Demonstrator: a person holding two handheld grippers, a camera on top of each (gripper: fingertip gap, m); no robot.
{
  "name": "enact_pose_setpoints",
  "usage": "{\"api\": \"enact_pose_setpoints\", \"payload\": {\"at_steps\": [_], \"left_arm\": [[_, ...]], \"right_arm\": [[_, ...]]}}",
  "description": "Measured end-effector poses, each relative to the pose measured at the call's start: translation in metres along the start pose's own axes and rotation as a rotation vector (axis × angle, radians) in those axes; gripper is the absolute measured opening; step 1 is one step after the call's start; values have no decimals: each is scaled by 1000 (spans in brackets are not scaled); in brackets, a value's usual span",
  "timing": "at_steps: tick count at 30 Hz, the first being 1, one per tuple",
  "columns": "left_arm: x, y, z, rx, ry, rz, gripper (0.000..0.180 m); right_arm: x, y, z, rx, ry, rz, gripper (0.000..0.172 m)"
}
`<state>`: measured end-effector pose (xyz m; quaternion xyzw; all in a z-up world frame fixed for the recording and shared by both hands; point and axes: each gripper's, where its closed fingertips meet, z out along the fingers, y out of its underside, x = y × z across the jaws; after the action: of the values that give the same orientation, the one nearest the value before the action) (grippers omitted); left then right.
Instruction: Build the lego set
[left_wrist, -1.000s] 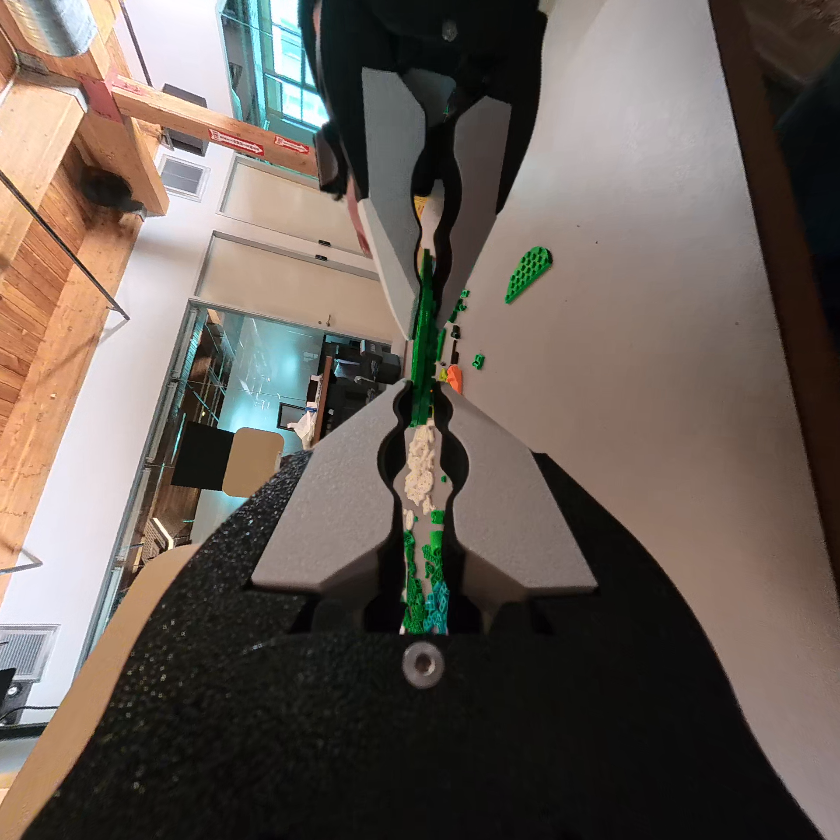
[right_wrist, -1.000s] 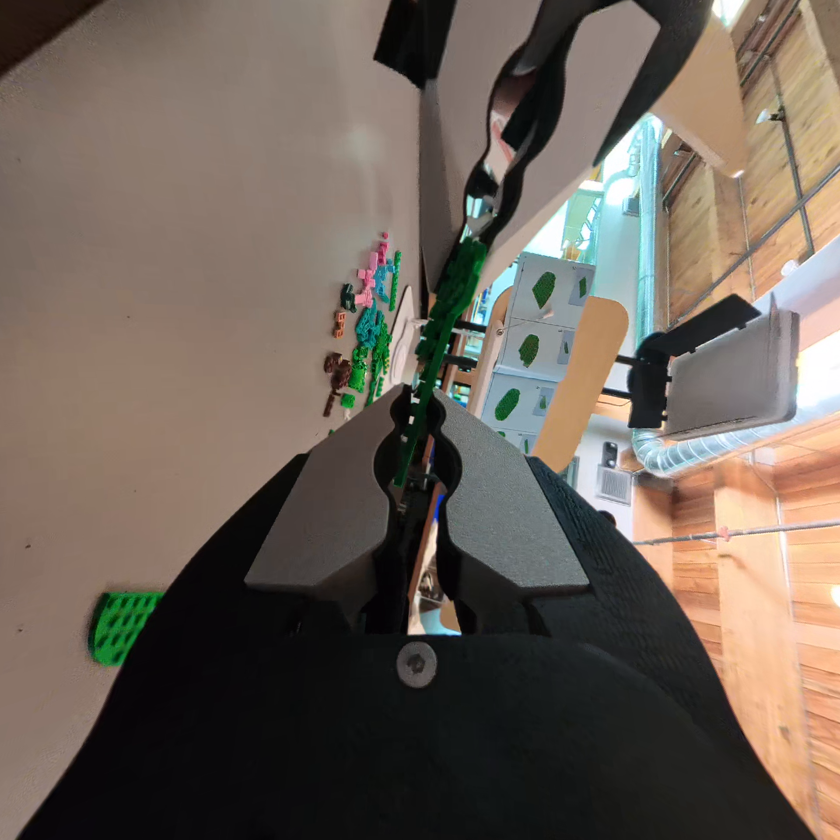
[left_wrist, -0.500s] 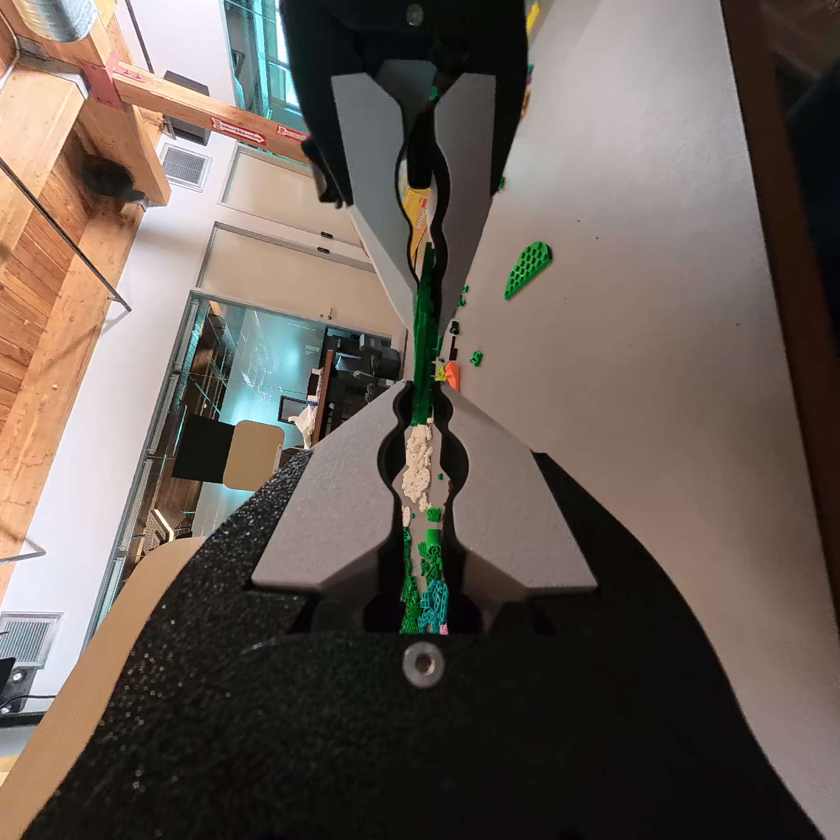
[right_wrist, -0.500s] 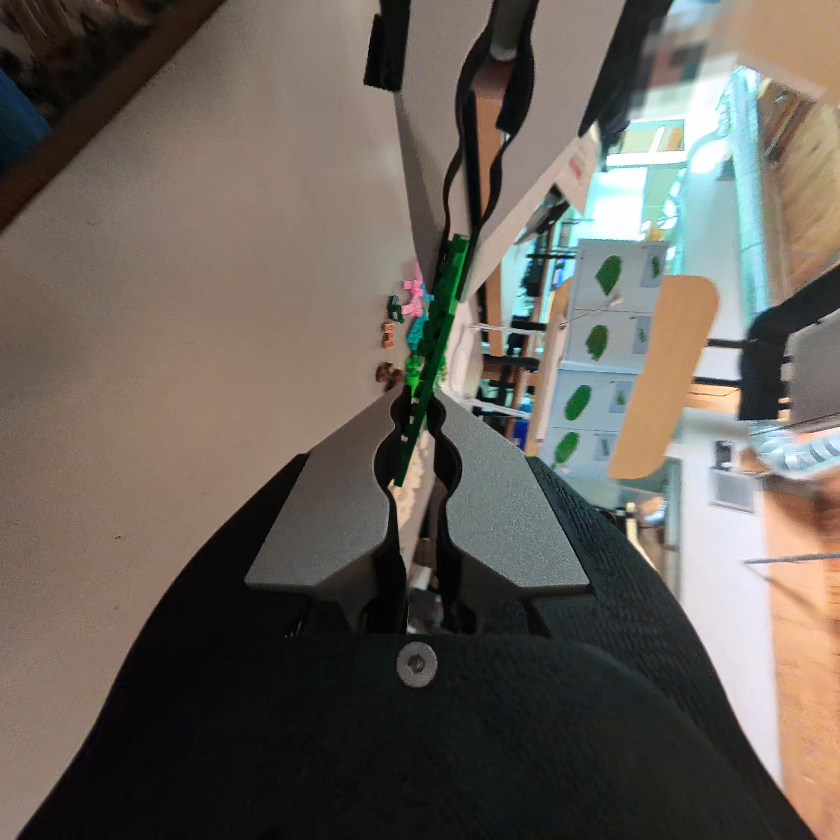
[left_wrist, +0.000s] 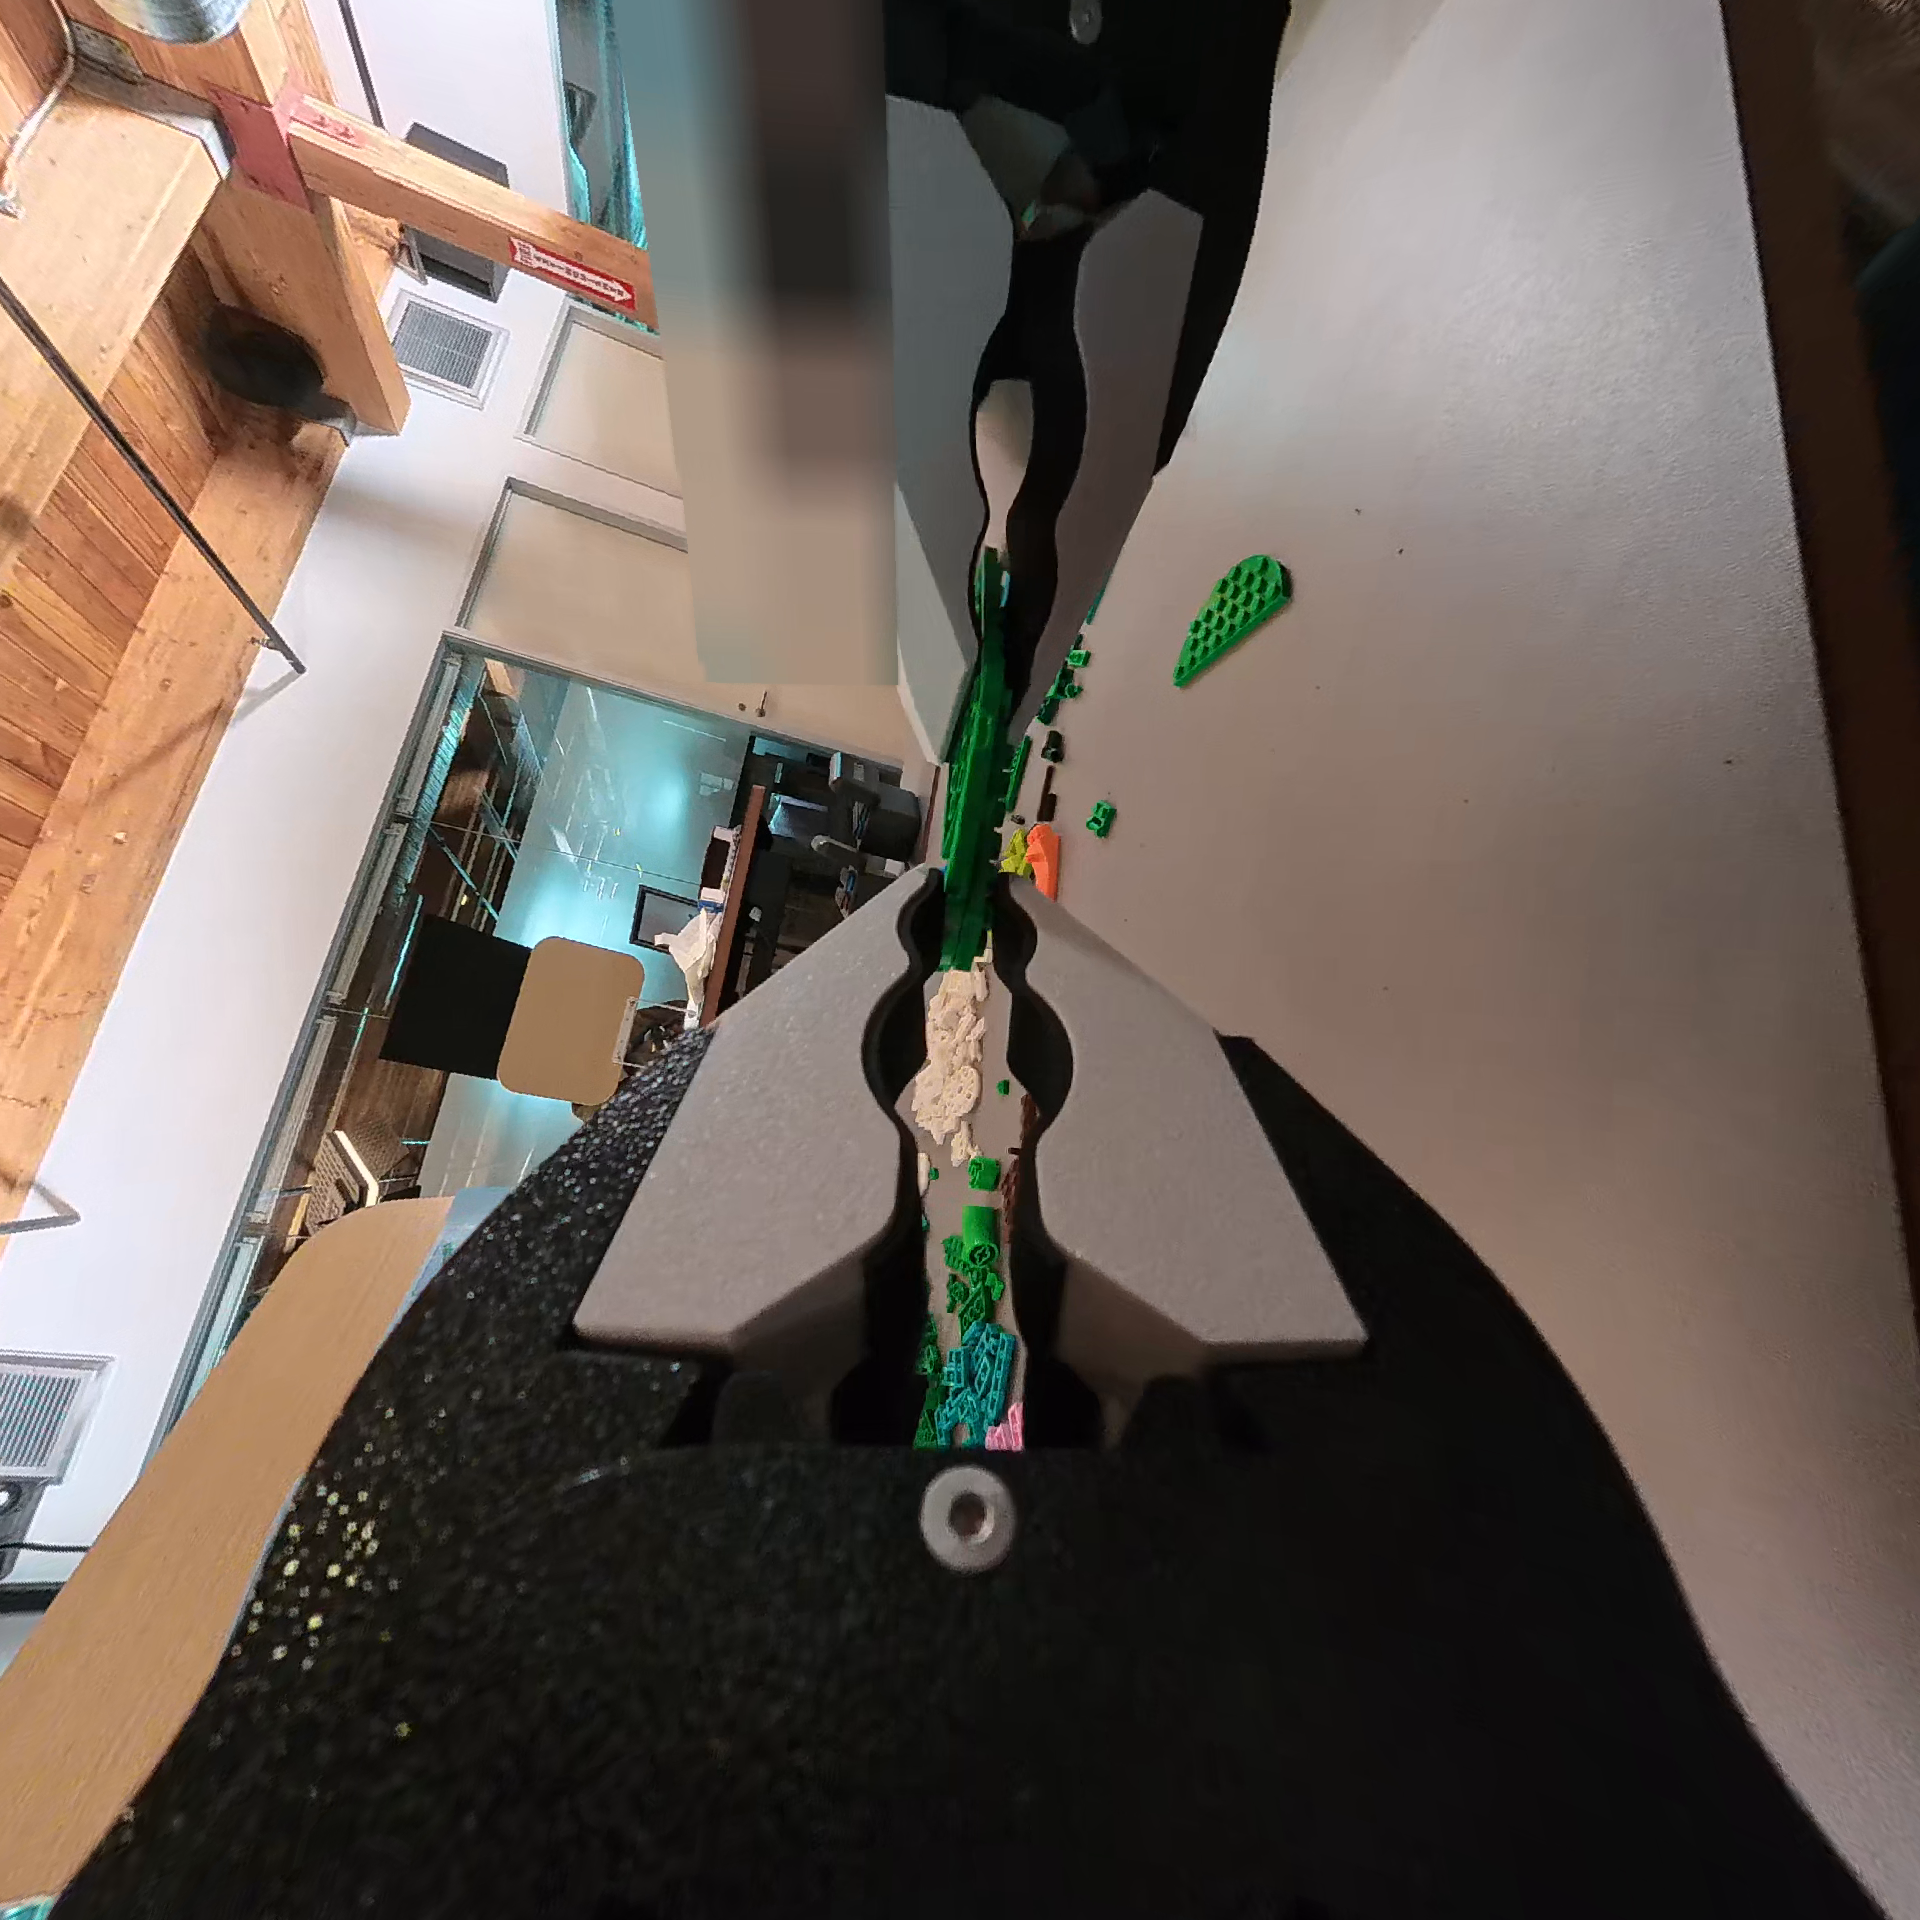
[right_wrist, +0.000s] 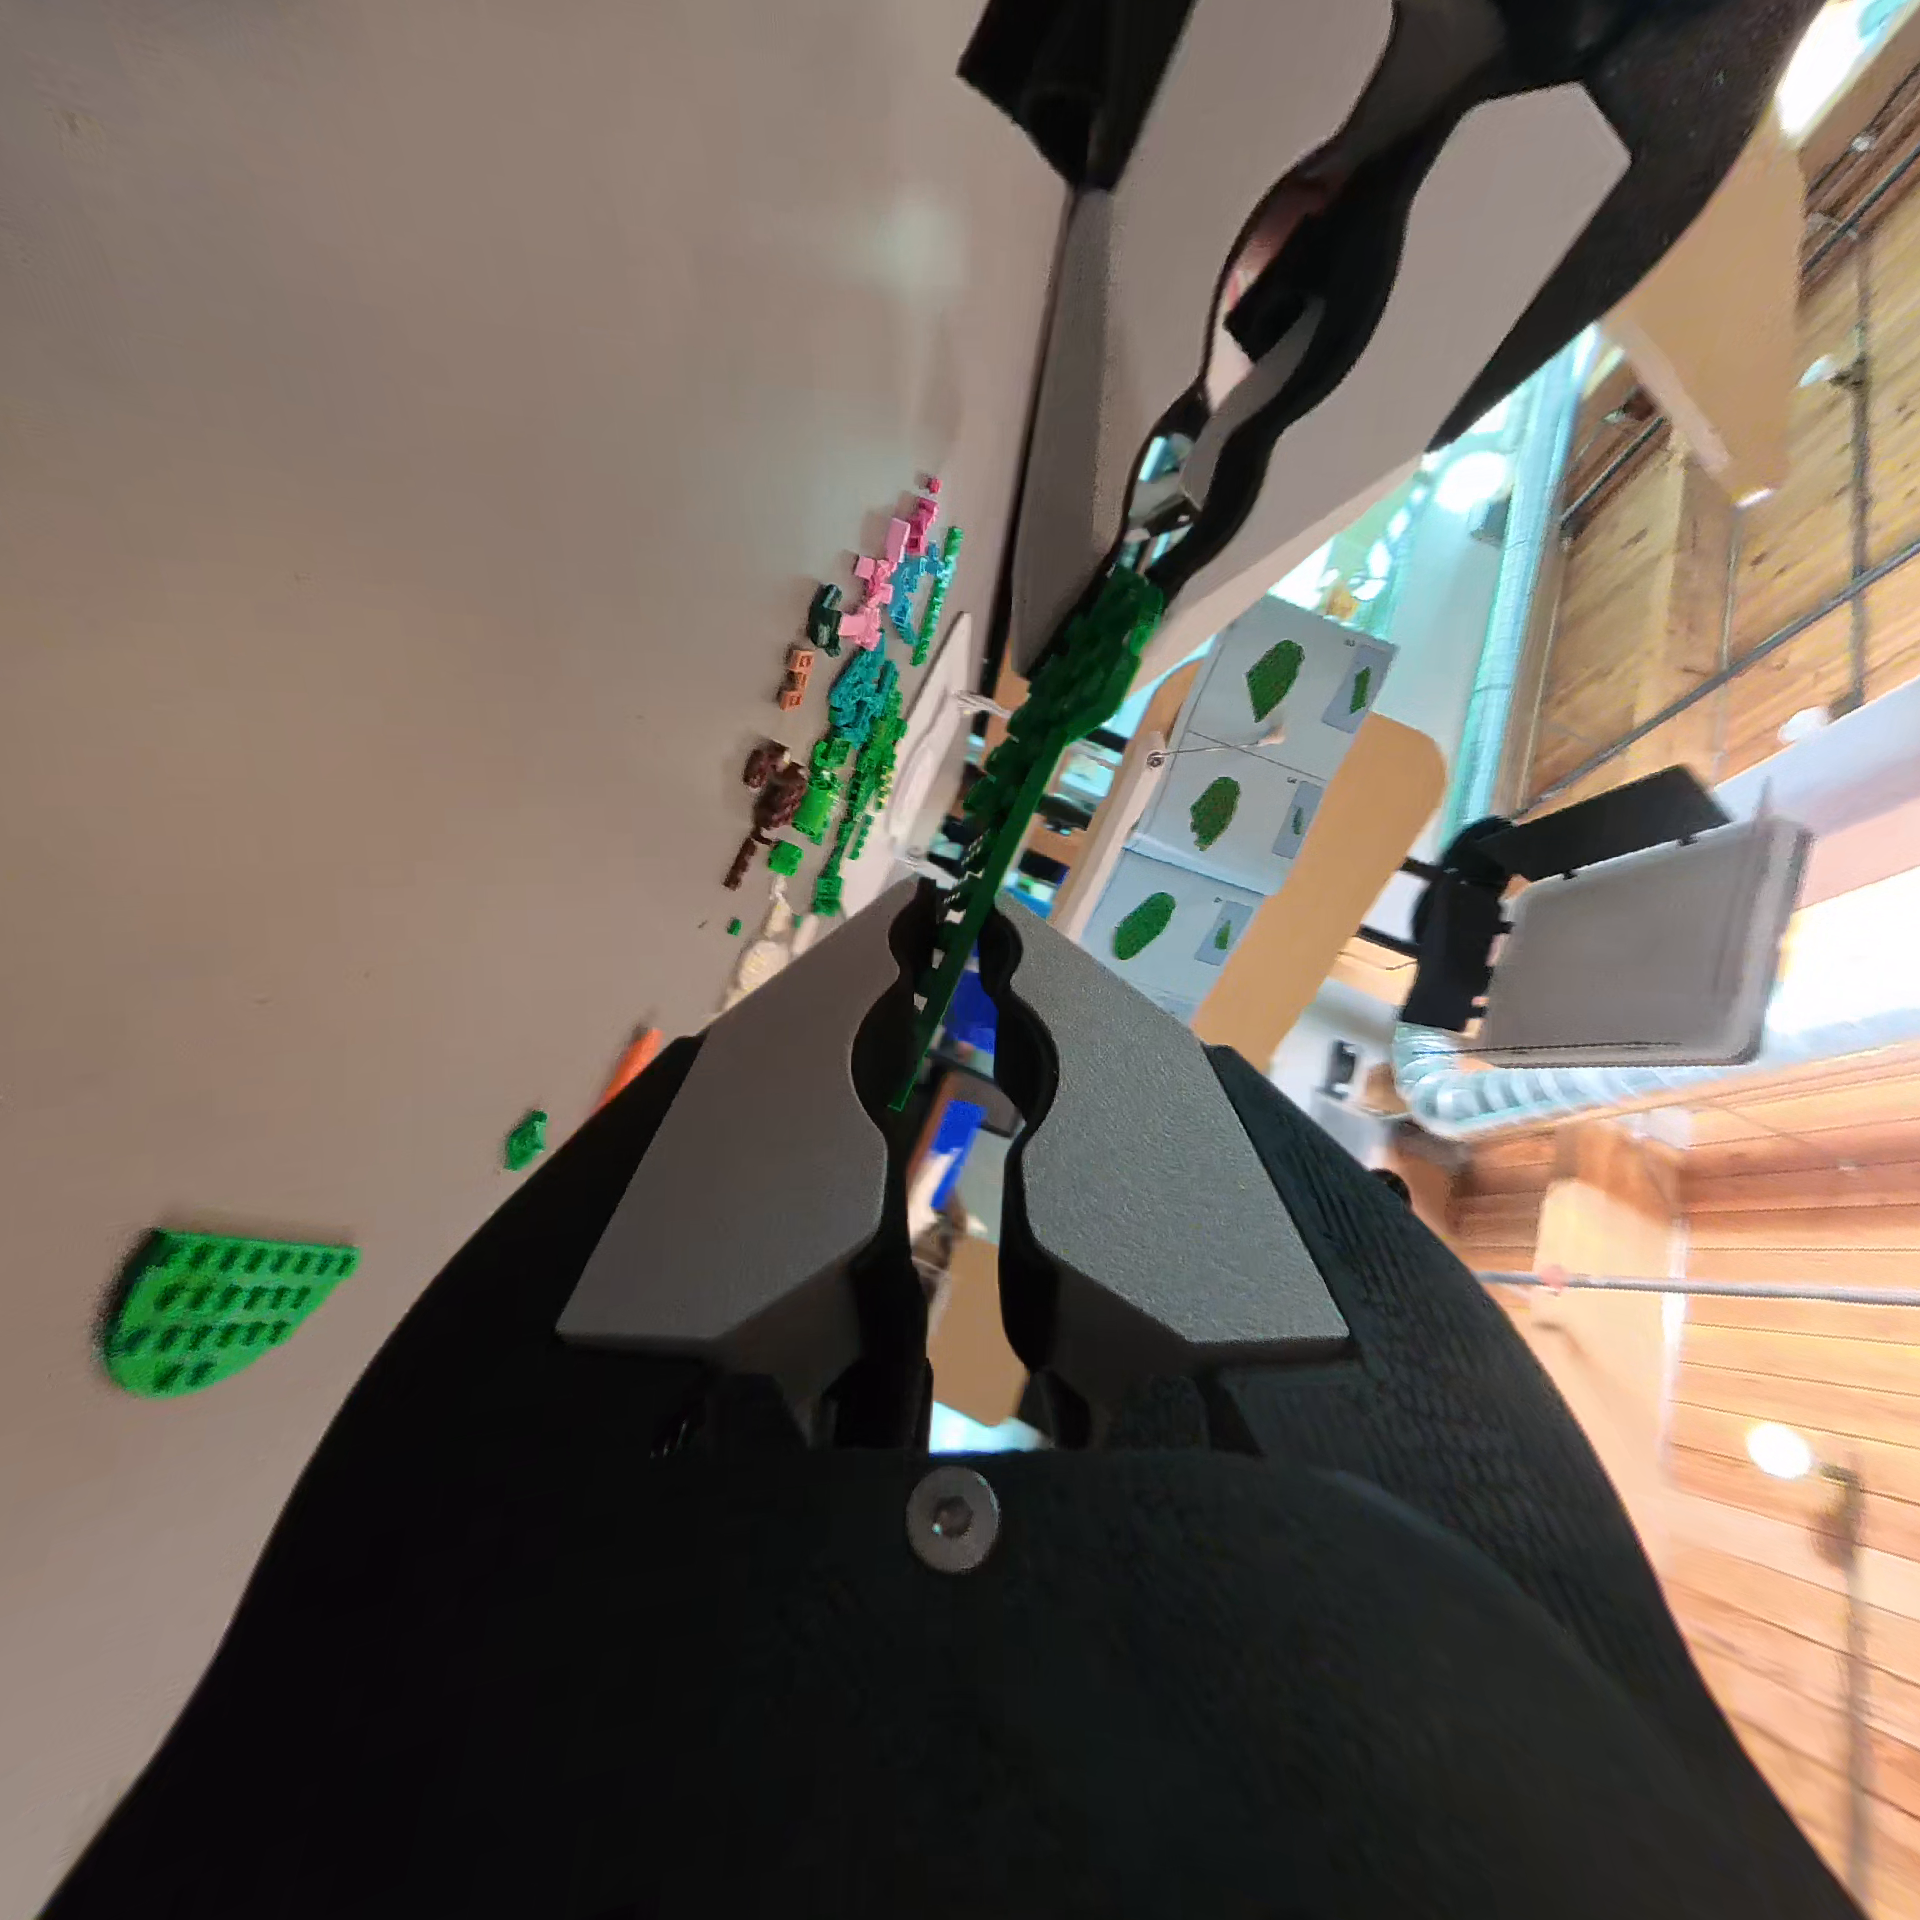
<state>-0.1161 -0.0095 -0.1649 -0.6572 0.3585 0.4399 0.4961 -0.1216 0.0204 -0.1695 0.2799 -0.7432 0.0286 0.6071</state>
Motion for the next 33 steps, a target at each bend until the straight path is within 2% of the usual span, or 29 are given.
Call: {"api": "enact_pose_setpoints", "payload": {"at_steps": [7,14,18,24,33], "left_arm": [[-4,-1,0,8,-20,-38,6],[-8,4,-1,-15,-44,-50,6],[-9,3,-2,-8,-49,-77,6],[-6,5,0,-16,-44,-75,6],[-3,6,2,-30,-41,-19,5]], "right_arm": [[2,0,-3,33,-125,179,5],[6,2,3,-55,-38,-68,6],[7,1,1,-39,-62,12,5],[3,1,3,-49,-80,-45,6],[3,5,3,-43,-122,46,6]]}}
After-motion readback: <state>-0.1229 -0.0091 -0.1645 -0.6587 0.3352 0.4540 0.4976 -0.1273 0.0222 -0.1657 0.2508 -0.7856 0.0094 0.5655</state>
